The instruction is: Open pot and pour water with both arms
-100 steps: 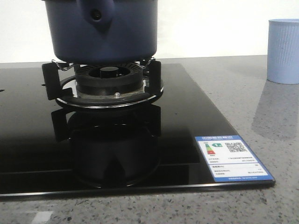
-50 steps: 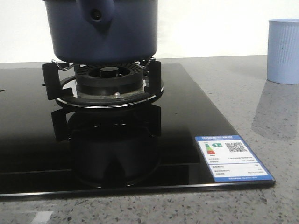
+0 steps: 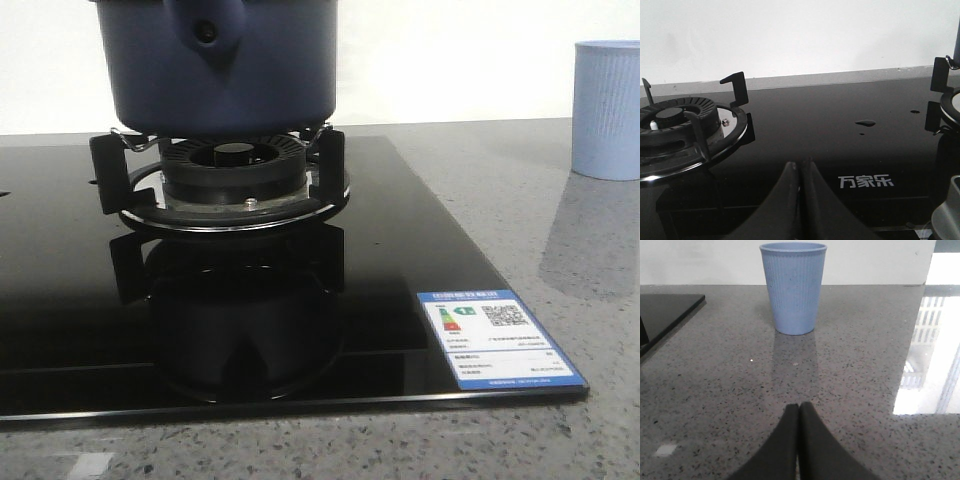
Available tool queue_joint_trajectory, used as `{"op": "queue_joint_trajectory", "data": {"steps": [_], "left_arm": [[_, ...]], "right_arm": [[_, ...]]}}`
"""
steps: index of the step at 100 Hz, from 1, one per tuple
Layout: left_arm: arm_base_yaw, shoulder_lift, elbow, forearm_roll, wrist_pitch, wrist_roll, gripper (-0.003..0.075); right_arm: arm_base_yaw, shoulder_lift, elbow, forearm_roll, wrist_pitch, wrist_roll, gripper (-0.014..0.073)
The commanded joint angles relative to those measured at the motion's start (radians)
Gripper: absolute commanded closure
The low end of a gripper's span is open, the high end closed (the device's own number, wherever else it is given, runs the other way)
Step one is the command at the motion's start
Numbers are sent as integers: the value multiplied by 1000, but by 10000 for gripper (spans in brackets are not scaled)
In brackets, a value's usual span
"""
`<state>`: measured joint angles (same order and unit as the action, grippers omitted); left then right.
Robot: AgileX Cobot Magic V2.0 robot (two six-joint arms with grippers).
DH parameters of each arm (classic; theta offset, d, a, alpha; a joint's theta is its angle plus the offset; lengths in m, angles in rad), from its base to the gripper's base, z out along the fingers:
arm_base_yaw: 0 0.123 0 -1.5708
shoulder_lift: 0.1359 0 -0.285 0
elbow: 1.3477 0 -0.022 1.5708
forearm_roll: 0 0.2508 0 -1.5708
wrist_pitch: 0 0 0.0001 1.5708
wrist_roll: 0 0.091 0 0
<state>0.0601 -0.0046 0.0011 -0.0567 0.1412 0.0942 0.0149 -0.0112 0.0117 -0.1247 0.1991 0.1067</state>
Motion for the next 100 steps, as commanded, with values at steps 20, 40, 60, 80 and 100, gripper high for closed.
{"op": "queue_joint_trajectory", "data": {"steps": [20, 40, 60, 80, 100], "left_arm": [[1, -28, 9, -7, -104, -9, 741], [1, -28, 9, -114, -107, -9, 741], [1, -28, 9, -139, -107, -9, 741], [1, -28, 9, -139, -95, -9, 740], [1, -28, 9, -354, -83, -9, 741]], "right_arm": [[-7, -18, 24, -3, -133, -9, 653], [-7, -18, 24, -1, -145, -9, 653], [-7, -18, 24, 44, -185, -9, 653], [-7, -18, 24, 160, -192, -9, 653], [-7, -18, 24, 290, -193, -9, 653]]}}
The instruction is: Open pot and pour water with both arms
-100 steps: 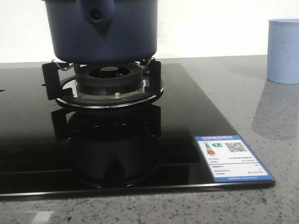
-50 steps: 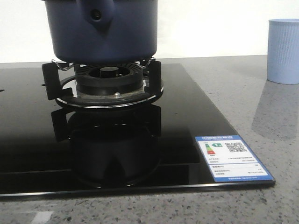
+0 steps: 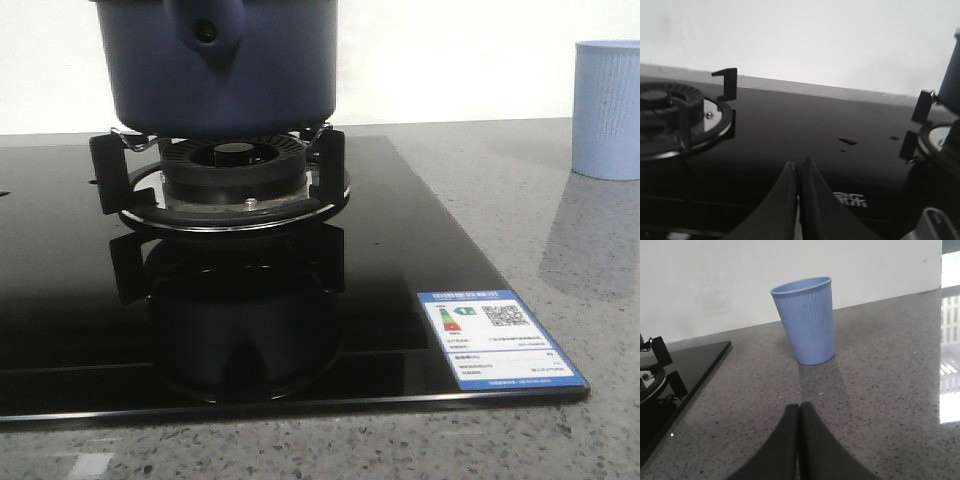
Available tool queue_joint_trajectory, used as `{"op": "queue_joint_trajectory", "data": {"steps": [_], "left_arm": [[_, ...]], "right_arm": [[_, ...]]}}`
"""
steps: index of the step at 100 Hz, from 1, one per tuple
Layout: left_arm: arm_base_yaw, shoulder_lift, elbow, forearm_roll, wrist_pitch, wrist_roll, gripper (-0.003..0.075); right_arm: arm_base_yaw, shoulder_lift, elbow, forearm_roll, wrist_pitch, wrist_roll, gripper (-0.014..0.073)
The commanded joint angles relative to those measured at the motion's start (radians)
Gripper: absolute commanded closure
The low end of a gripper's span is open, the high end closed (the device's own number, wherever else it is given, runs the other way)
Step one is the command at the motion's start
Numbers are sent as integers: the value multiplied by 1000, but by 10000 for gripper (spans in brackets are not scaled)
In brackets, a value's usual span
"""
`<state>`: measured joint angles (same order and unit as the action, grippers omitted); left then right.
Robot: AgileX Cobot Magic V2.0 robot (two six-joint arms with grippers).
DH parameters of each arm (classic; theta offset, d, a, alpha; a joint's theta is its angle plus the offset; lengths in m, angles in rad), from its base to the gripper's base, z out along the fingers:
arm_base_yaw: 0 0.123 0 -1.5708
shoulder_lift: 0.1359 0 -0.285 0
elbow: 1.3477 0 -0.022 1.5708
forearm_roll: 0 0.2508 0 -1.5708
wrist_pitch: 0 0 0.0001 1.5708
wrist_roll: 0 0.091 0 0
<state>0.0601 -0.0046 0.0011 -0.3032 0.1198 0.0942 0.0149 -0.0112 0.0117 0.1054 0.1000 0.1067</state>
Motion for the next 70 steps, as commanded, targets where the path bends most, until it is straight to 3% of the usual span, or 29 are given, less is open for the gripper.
{"op": "queue_joint_trajectory", "data": {"steps": [1, 23, 45, 70], "left_arm": [[1, -28, 9, -116, -61, -9, 741], [1, -28, 9, -159, -71, -9, 741], [1, -28, 5, -408, -146, -9, 741], [1, -26, -101, -401, -96, -3, 741]], "right_arm": [[-7, -18, 24, 72, -94, -9, 653], [-7, -18, 24, 248, -100, -9, 653], [-7, -18, 20, 264, -100, -9, 653], [-7, -14, -78, 227, -63, -9, 652]]}}
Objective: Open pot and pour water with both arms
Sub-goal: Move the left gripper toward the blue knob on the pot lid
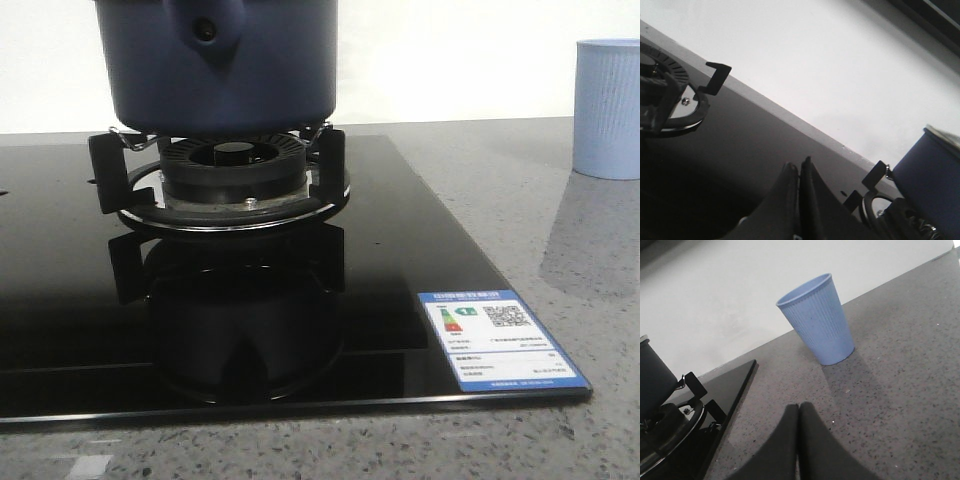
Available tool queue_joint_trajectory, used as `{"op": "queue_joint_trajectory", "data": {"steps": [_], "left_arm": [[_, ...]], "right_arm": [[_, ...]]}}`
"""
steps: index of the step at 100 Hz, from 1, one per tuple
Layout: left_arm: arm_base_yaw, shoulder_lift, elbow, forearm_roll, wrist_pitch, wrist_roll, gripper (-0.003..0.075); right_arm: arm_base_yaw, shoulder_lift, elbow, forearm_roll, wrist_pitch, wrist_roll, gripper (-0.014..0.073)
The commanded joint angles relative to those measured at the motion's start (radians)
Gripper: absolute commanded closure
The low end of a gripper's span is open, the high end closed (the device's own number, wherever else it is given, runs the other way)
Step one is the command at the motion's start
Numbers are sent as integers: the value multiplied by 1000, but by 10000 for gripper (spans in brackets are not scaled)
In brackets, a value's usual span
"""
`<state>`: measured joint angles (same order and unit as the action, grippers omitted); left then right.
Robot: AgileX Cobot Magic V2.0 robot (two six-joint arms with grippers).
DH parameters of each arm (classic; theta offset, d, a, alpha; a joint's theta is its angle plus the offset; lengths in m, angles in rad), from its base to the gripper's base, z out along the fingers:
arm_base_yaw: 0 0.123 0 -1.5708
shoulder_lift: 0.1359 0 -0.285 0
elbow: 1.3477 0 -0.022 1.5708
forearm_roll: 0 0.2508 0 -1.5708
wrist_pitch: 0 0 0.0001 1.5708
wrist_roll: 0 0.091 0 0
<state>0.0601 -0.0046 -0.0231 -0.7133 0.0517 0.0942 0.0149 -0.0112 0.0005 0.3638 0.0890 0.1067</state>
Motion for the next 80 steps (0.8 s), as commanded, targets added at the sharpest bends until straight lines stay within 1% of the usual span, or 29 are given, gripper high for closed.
{"op": "queue_joint_trajectory", "data": {"steps": [1, 8, 16, 23, 35, 47, 65, 69, 74, 80], "left_arm": [[1, -26, -89, 17, -24, 1, 741], [1, -11, -163, 61, 34, 51, 741], [1, 30, -268, 116, 141, 200, 741], [1, 75, -348, 118, 216, 324, 741], [-10, 166, -481, 118, 285, 411, 741], [-65, 233, -569, 118, 286, 415, 741], [-141, 296, -607, 118, 303, 416, 739], [-151, 310, -610, 112, 303, 416, 738], [-165, 327, -610, 97, 303, 416, 727], [-179, 352, -610, 74, 303, 416, 685]], "right_arm": [[-7, -14, -78, -43, -43, -9, 652], [-7, 8, -141, -97, 26, -9, 652], [-7, 67, -217, -140, 107, -11, 652], [-7, 140, -289, -195, 161, -17, 652], [-7, 287, -419, -248, 233, -31, 652], [14, 418, -539, -249, 281, -60, 653], [90, 541, -637, -252, 331, -84, 644], [106, 557, -649, -252, 348, -101, 621], [128, 574, -656, -252, 358, -107, 570], [153, 586, -657, -250, 356, -107, 469]]}}
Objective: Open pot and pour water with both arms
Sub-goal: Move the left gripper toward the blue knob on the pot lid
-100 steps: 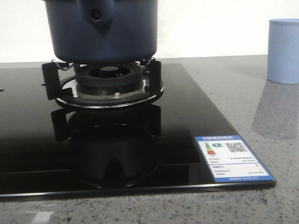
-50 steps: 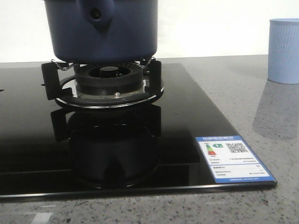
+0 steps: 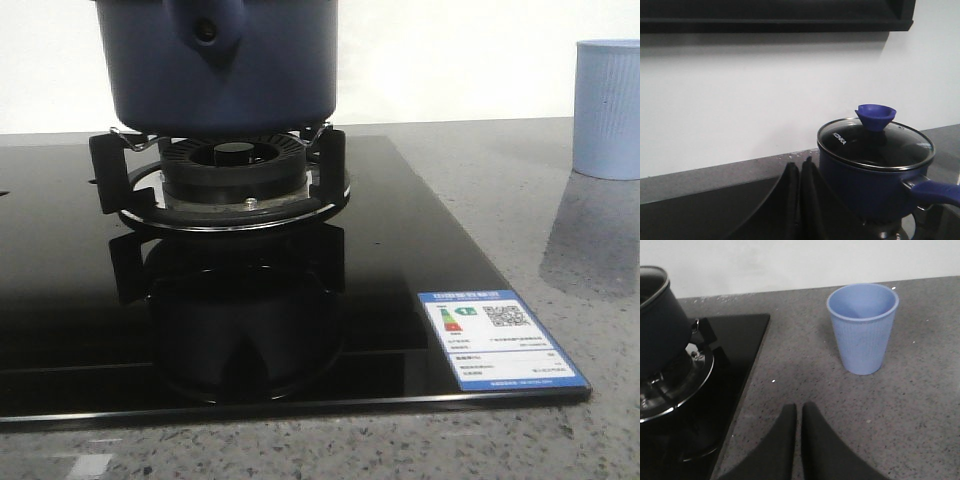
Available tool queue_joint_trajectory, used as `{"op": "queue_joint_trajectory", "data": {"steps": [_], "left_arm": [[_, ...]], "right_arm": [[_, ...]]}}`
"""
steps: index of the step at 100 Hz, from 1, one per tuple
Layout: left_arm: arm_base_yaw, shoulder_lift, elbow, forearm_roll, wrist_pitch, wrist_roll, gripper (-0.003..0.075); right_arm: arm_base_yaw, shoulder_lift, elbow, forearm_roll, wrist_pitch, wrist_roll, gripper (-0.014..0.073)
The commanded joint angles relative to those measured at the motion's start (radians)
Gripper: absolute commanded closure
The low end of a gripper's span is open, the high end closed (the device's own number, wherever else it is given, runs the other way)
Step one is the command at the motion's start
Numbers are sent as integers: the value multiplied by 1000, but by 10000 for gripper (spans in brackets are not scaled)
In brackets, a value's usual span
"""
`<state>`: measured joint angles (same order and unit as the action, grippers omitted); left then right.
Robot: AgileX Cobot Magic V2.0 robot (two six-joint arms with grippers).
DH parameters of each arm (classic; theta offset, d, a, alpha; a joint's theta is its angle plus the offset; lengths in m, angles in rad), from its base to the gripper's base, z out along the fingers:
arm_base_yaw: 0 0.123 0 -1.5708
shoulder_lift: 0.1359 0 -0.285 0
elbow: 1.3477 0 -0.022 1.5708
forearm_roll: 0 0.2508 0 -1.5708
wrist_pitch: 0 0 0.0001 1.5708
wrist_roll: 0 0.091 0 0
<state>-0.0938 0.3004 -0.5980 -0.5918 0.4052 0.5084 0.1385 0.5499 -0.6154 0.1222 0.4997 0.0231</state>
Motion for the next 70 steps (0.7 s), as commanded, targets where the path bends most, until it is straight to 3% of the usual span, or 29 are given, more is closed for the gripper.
{"op": "queue_joint_trajectory", "data": {"steps": [1, 7, 16, 22, 27, 33, 51, 70], "left_arm": [[-28, 50, -35, -54, -50, 1, 669], [-43, 77, -35, -85, -52, 1, 587], [-64, 119, -35, -144, -61, 1, 389], [-75, 149, -35, -179, -70, 1, 251], [-86, 171, -35, -189, -77, 7, 183], [-100, 205, -44, -214, -79, 44, 173], [-166, 326, -113, -339, -82, 243, 240], [-215, 502, -193, -357, -97, 286, 236]], "right_arm": [[32, 27, -42, -8, -55, -23, 456], [46, 28, -42, -6, -57, -23, 326], [52, 28, -42, -6, -60, -23, 163], [52, 28, -42, -6, -60, -23, 125], [52, 28, -42, -6, -60, -23, 130], [52, 28, -42, -5, -60, -23, 130], [52, 28, -42, -5, -63, -23, 130], [52, 28, -42, -5, -67, -23, 130]]}}
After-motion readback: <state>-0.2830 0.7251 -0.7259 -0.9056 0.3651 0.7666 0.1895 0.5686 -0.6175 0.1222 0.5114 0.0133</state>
